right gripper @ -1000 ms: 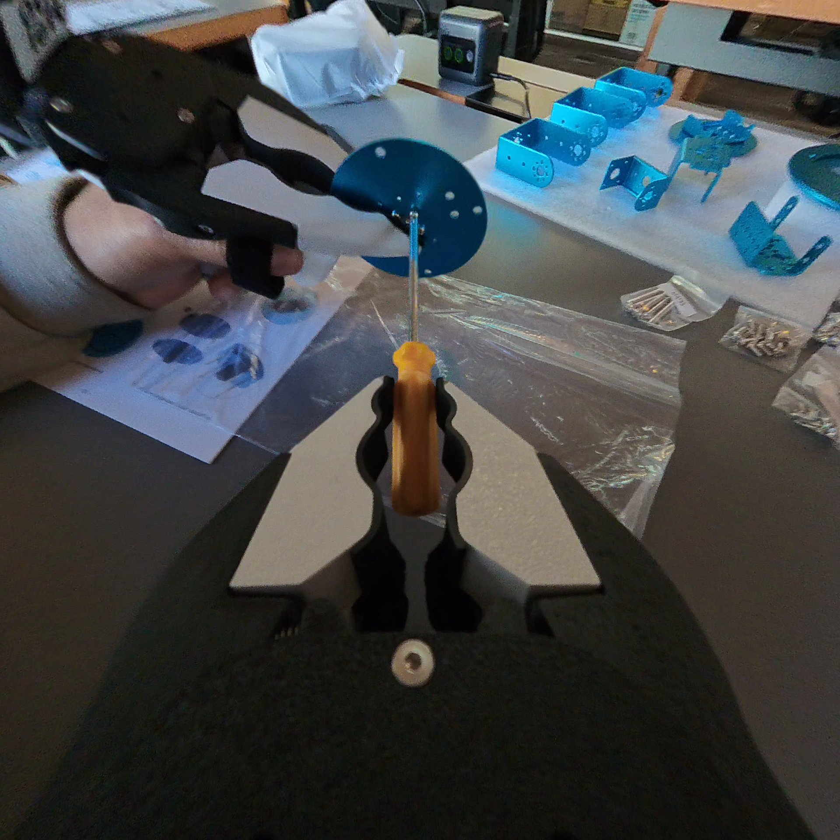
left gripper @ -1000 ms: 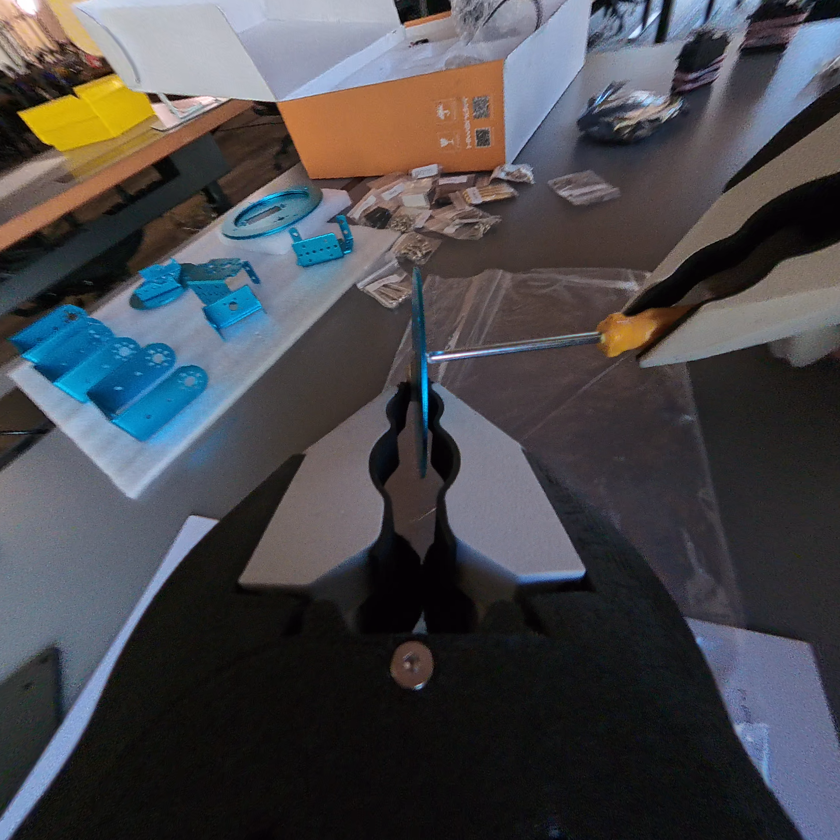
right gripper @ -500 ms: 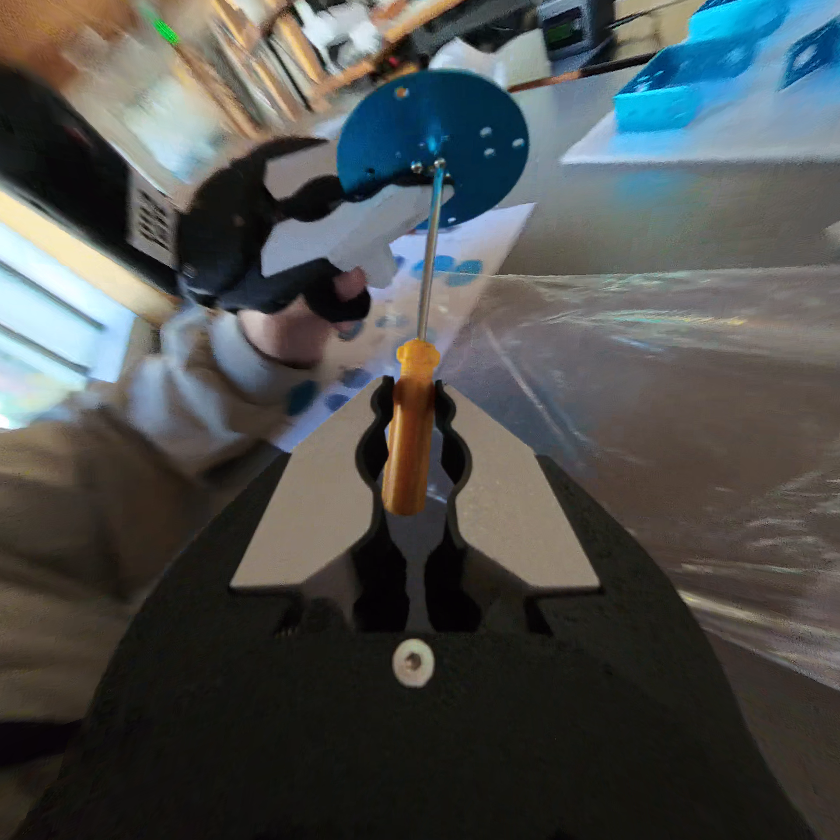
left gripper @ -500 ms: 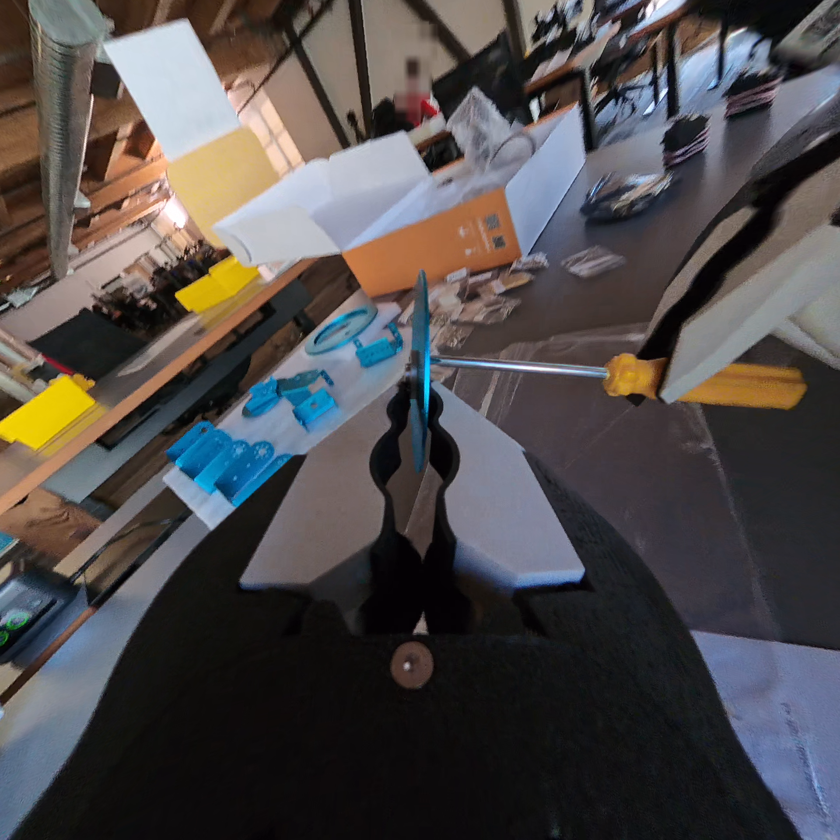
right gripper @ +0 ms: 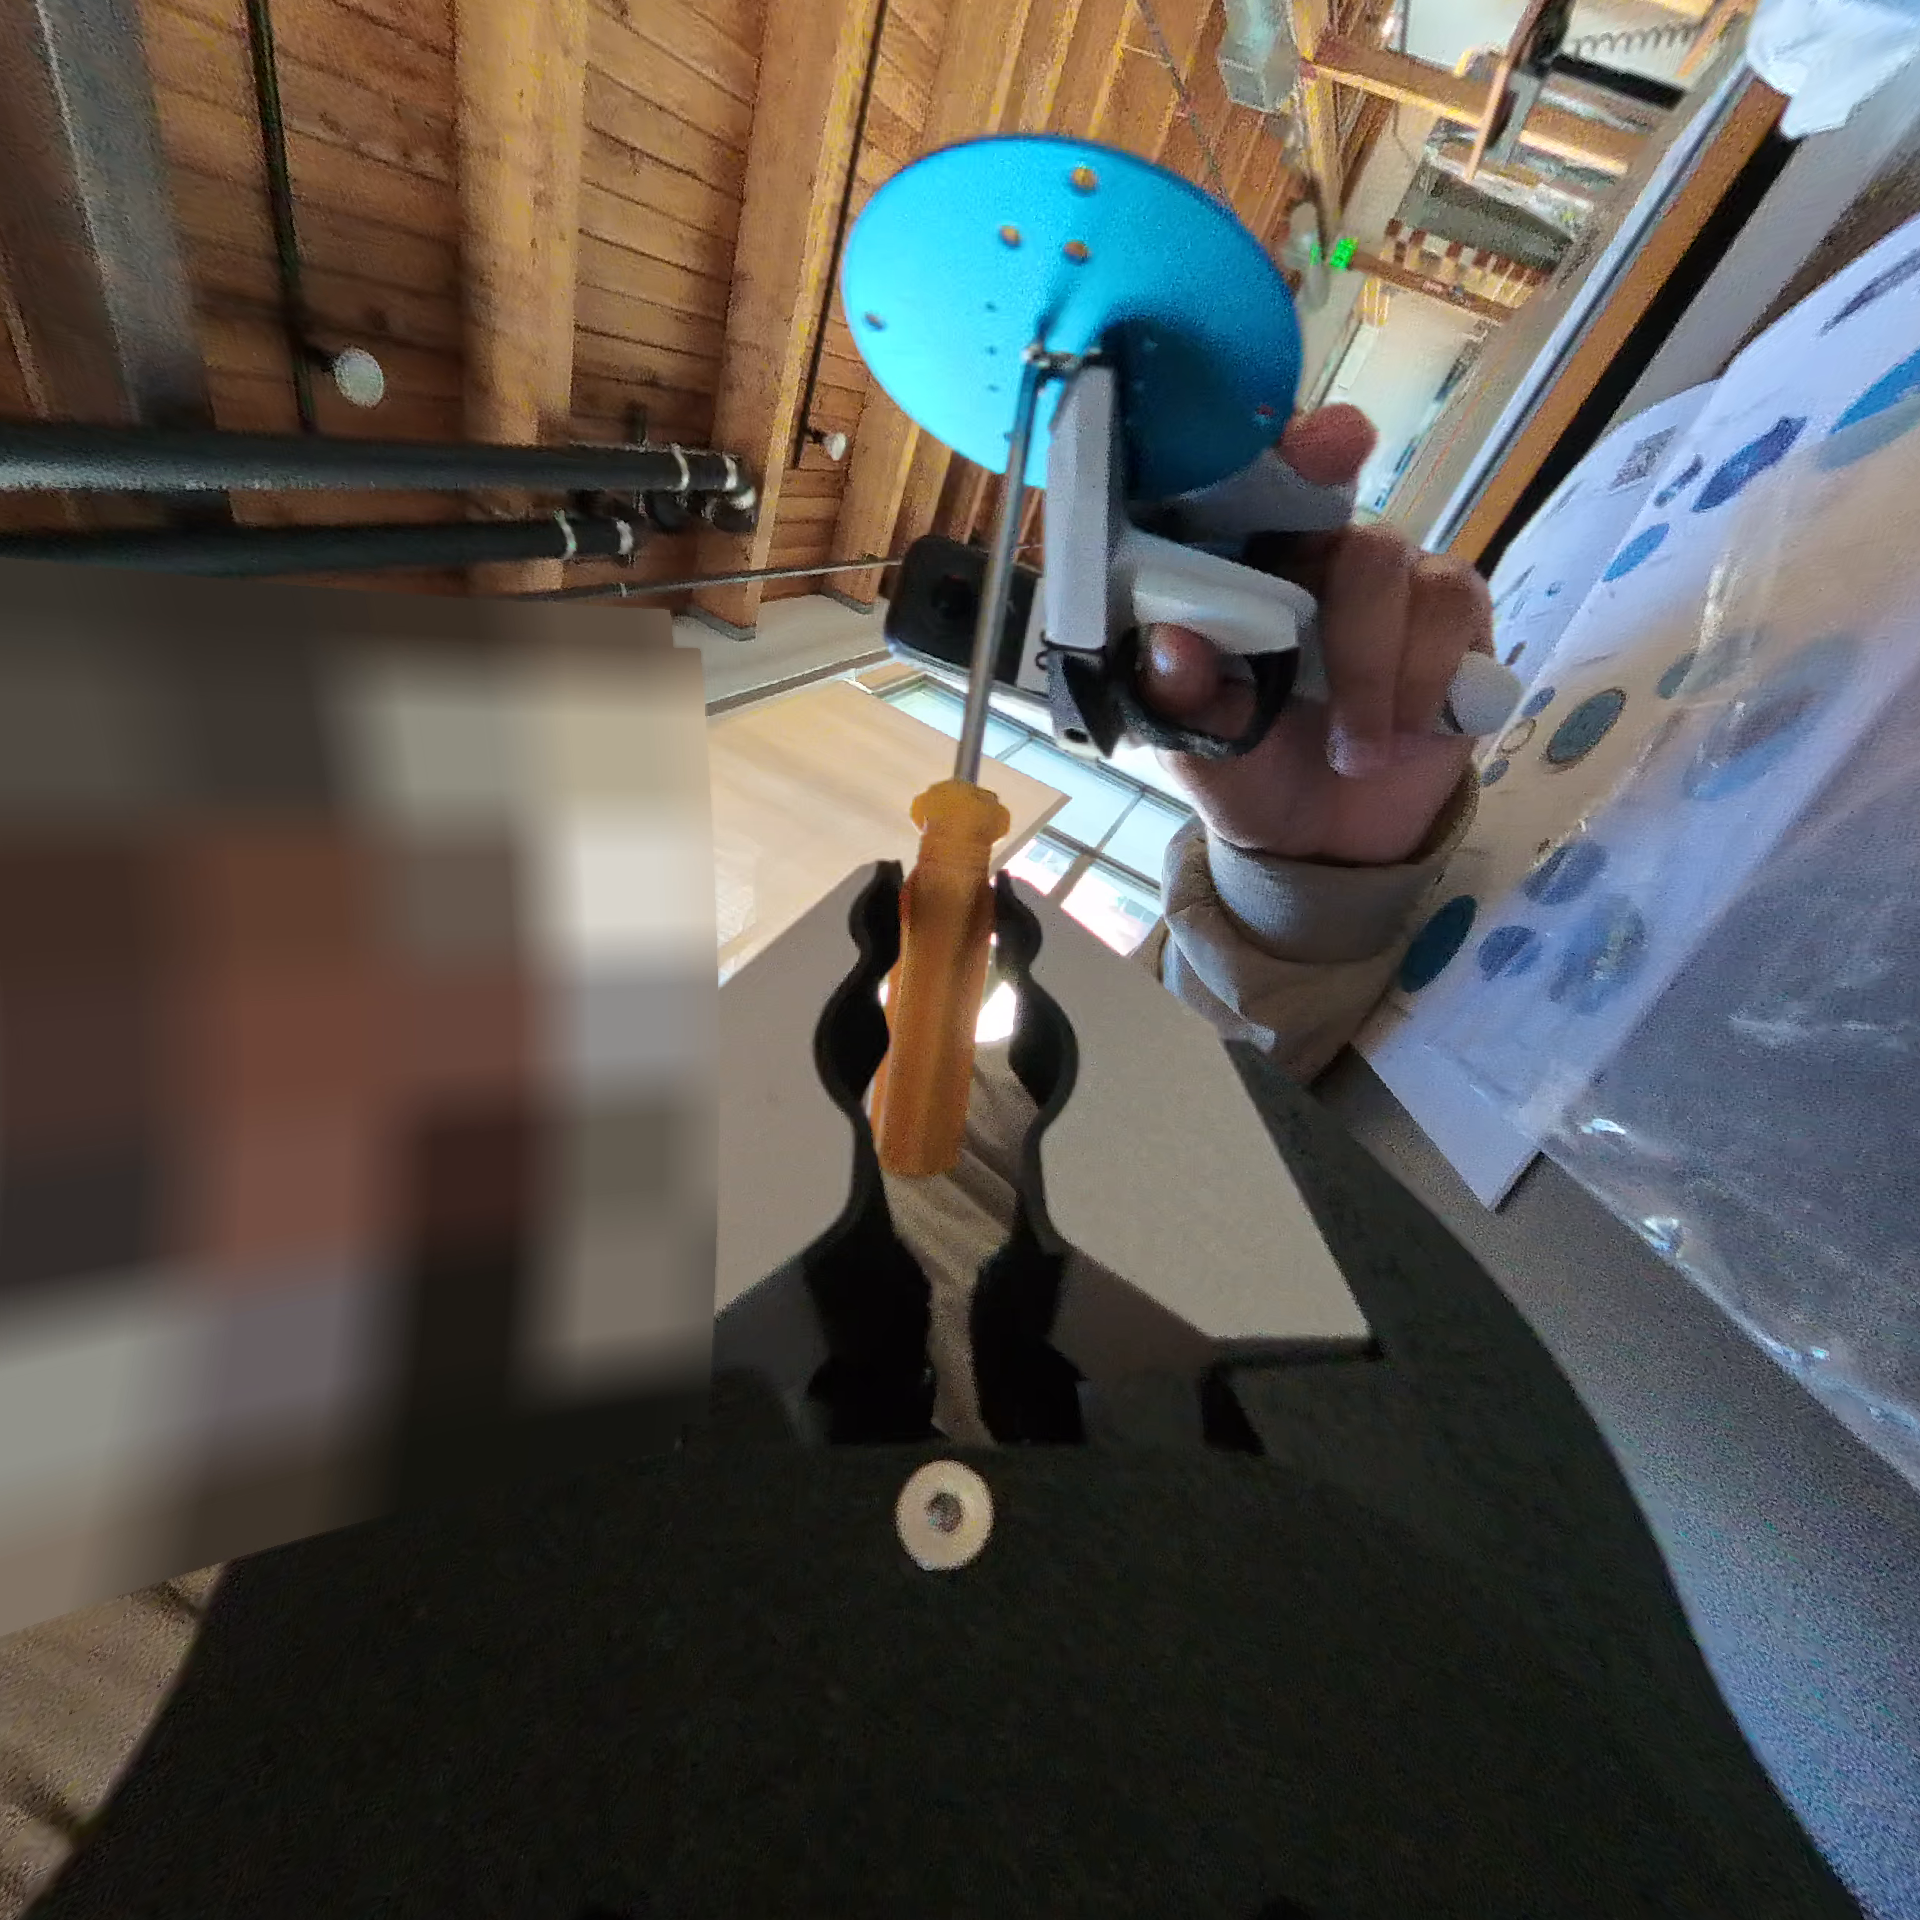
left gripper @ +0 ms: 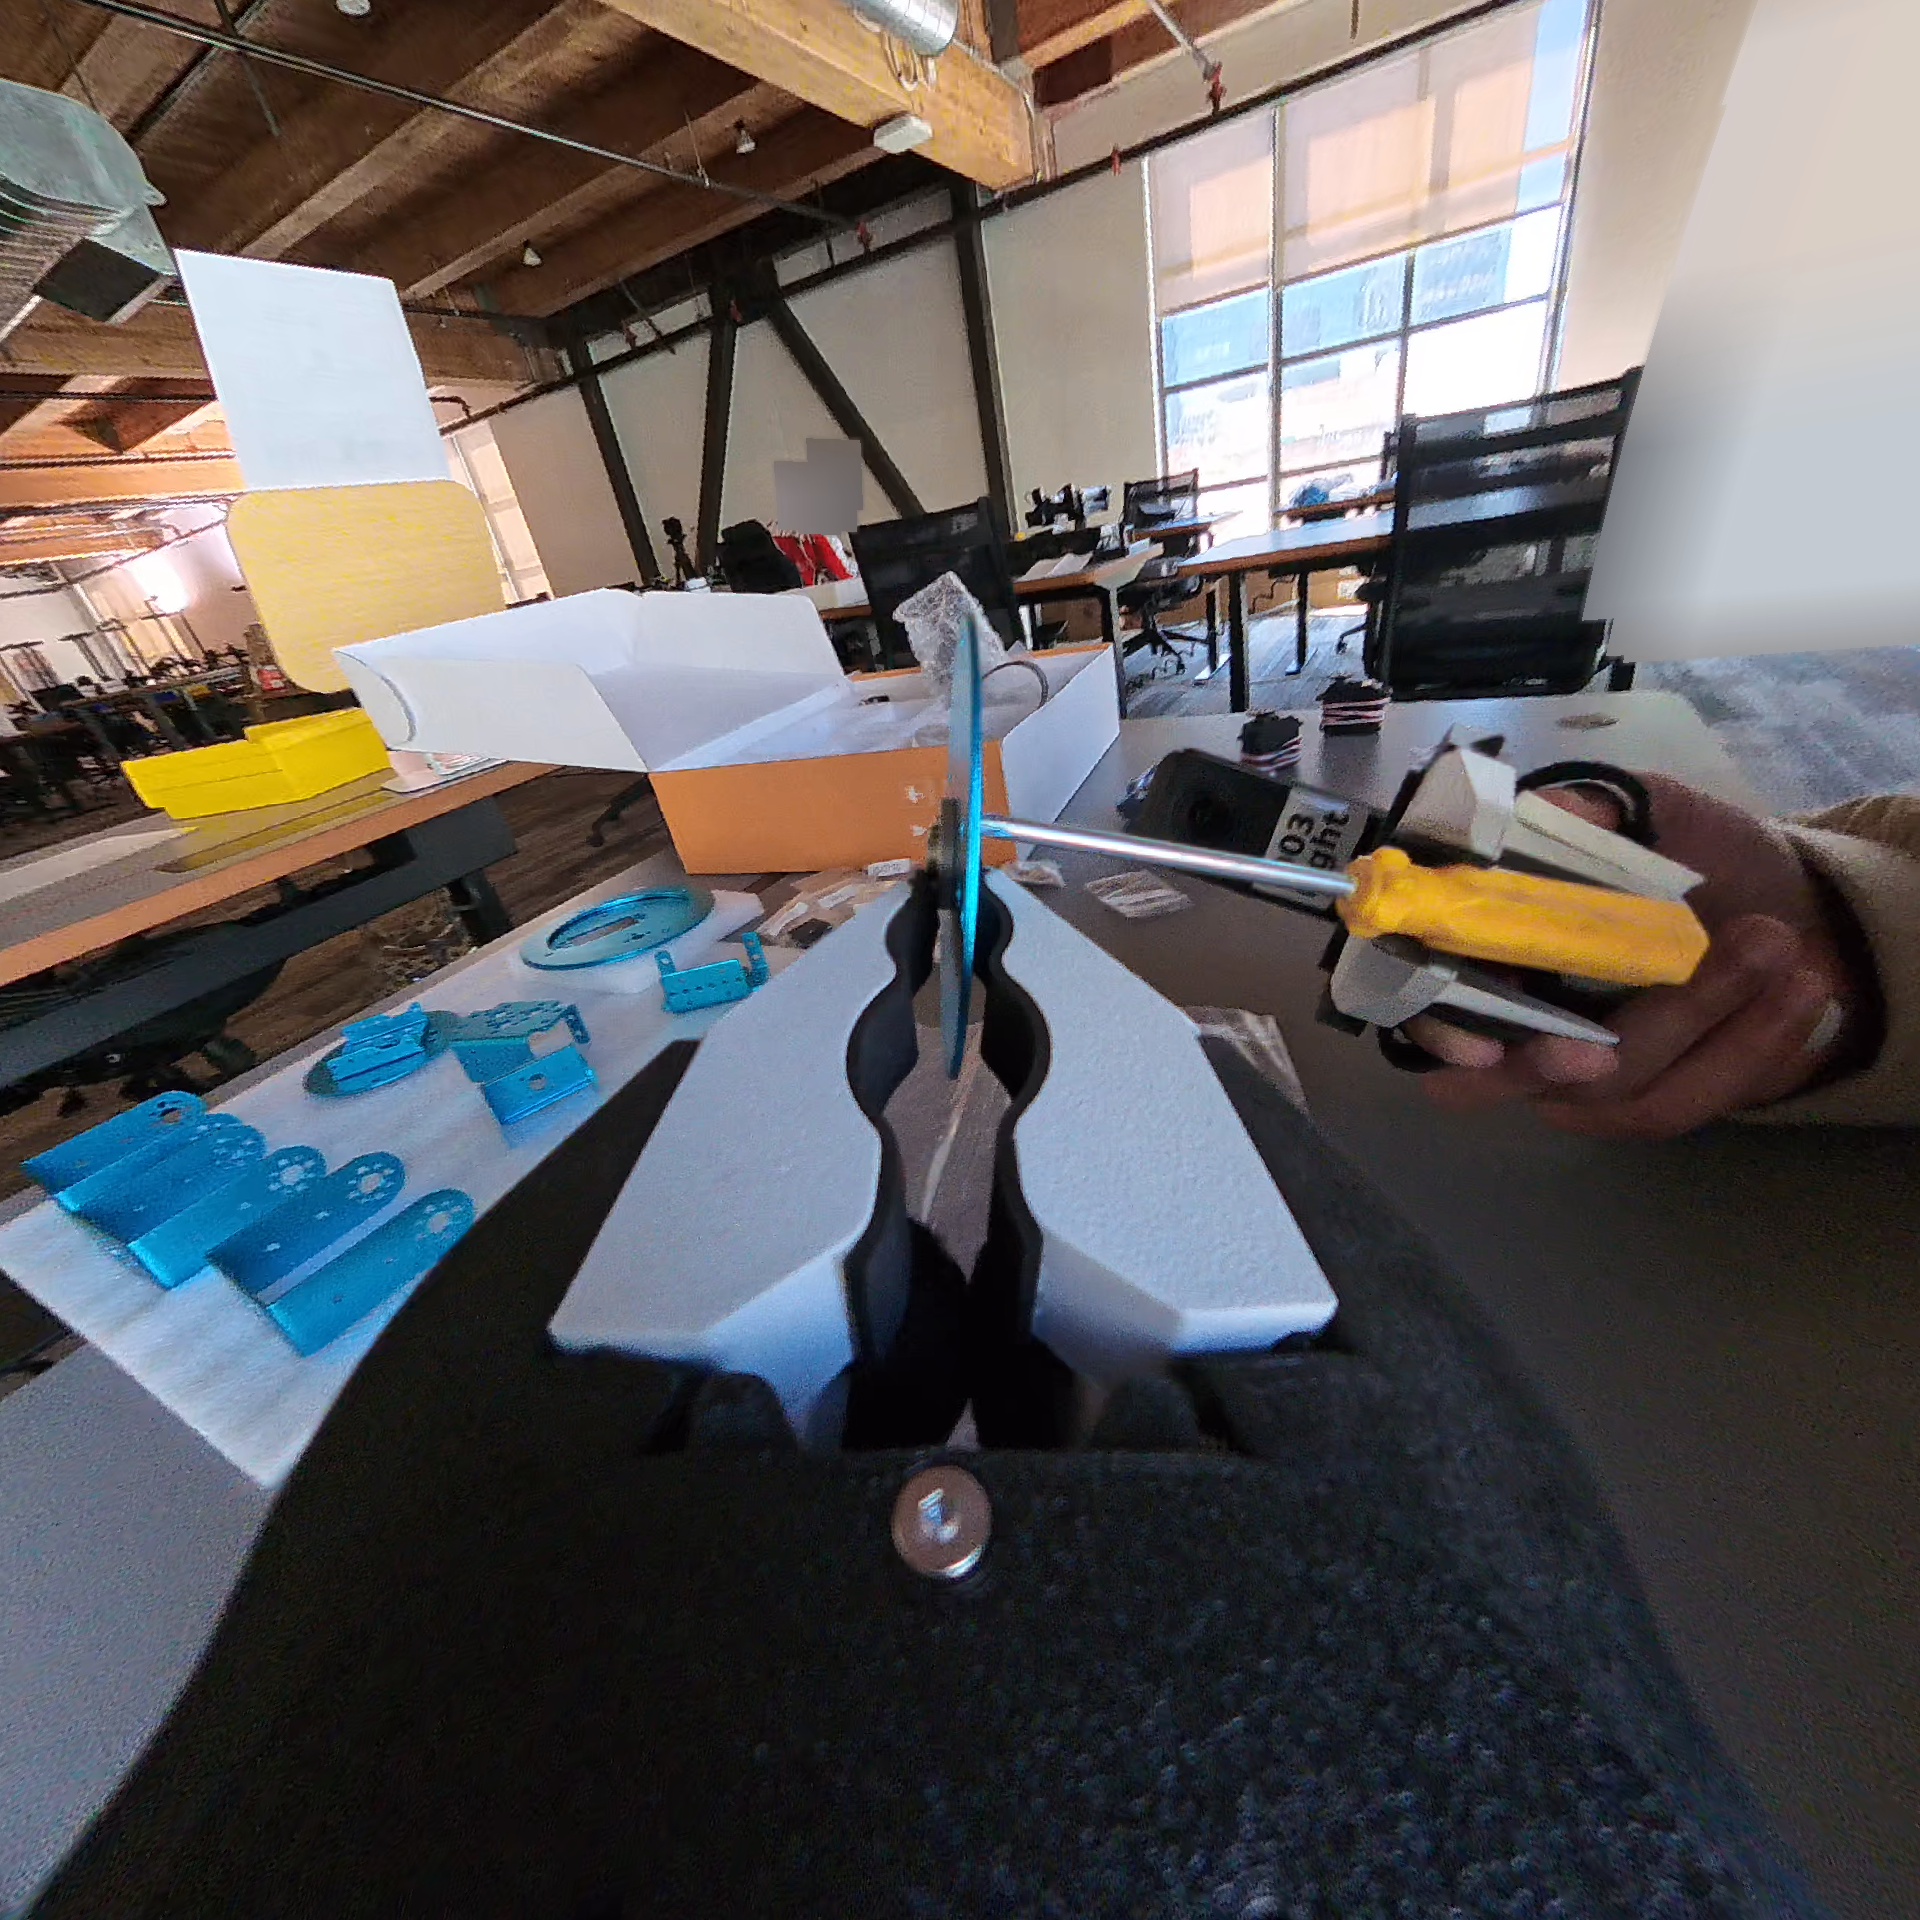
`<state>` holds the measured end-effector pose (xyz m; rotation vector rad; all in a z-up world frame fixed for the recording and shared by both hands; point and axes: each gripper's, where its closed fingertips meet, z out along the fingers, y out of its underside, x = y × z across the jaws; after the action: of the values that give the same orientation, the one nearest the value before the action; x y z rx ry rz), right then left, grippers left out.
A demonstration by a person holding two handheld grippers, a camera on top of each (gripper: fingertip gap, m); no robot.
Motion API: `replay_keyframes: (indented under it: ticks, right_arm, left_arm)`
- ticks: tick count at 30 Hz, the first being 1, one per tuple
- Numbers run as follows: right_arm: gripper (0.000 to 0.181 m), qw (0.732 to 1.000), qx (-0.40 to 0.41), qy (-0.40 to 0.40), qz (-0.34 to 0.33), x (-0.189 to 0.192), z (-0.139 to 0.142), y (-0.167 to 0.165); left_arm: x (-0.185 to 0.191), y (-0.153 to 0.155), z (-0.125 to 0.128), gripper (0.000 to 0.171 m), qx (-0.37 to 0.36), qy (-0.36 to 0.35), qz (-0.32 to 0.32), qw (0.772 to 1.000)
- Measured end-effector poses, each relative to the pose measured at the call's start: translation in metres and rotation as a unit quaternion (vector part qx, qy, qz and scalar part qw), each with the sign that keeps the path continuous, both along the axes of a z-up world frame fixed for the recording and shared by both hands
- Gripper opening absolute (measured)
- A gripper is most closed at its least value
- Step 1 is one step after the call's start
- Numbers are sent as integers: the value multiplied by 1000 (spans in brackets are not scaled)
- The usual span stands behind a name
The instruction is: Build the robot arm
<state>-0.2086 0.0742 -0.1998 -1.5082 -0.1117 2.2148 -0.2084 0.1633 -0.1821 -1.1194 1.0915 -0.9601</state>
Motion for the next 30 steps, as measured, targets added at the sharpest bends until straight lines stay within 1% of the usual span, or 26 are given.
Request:
replay_keyframes:
  ticks: [1, 3, 4, 6, 8, 9, 10, 12, 16, 19, 21, 23, 25, 26, 27, 28, 29, 30]
  right_arm:
    - [16, 1000, -2, -18, -8, -1, -4, 3]
    - [16, 991, 37, -108, -64, -1, -15, 12]
    - [16, 980, 60, -163, -94, 2, -21, 18]
    - [16, 939, 99, -285, -166, 15, -39, 36]
    - [17, 892, 136, -382, -199, 23, -55, 45]
    - [17, 868, 146, -424, -212, 26, -64, 50]
    - [16, 850, 152, -455, -218, 27, -73, 53]
    - [16, 819, 169, -501, -222, 26, -86, 55]
    - [16, 725, 224, -603, -245, 33, -105, 62]
    - [16, 674, 258, -640, -264, 33, -105, 66]
    - [15, 628, 277, -670, -283, 36, -105, 72]
    - [15, 574, 285, -706, -301, 43, -107, 78]
    - [16, 538, 294, -731, -301, 44, -110, 82]
    - [15, 527, 295, -738, -301, 44, -110, 83]
    - [16, 526, 291, -742, -297, 44, -110, 83]
    - [15, 541, 283, -737, -289, 42, -110, 82]
    - [15, 568, 271, -725, -279, 40, -109, 81]
    - [14, 610, 256, -700, -269, 36, -107, 78]
  left_arm:
    - [0, 2, -1, 6, 5, 5, 8, 1000]
    - [1, 8, -7, 6, 0, 18, 24, 1000]
    - [2, 14, -13, 6, -3, 34, 38, 999]
    - [4, 26, -30, 6, 3, 78, 69, 995]
    - [6, 34, -46, 6, 9, 115, 88, 989]
    - [7, 36, -52, 6, 15, 132, 94, 987]
    - [8, 37, -56, 6, 20, 143, 99, 985]
    - [10, 37, -61, 6, 28, 160, 105, 981]
    - [11, 40, -75, 6, 55, 208, 125, 968]
    - [10, 44, -81, 6, 41, 222, 130, 966]
    - [9, 45, -83, 6, 50, 234, 137, 961]
    - [9, 44, -83, 6, 62, 241, 142, 958]
    - [11, 41, -83, 7, 61, 239, 139, 959]
    - [10, 42, -82, 6, 62, 239, 141, 959]
    - [10, 42, -81, 7, 63, 238, 141, 959]
    - [10, 41, -78, 6, 65, 231, 139, 961]
    - [9, 39, -74, 6, 69, 224, 137, 962]
    - [9, 37, -69, 6, 80, 214, 136, 964]
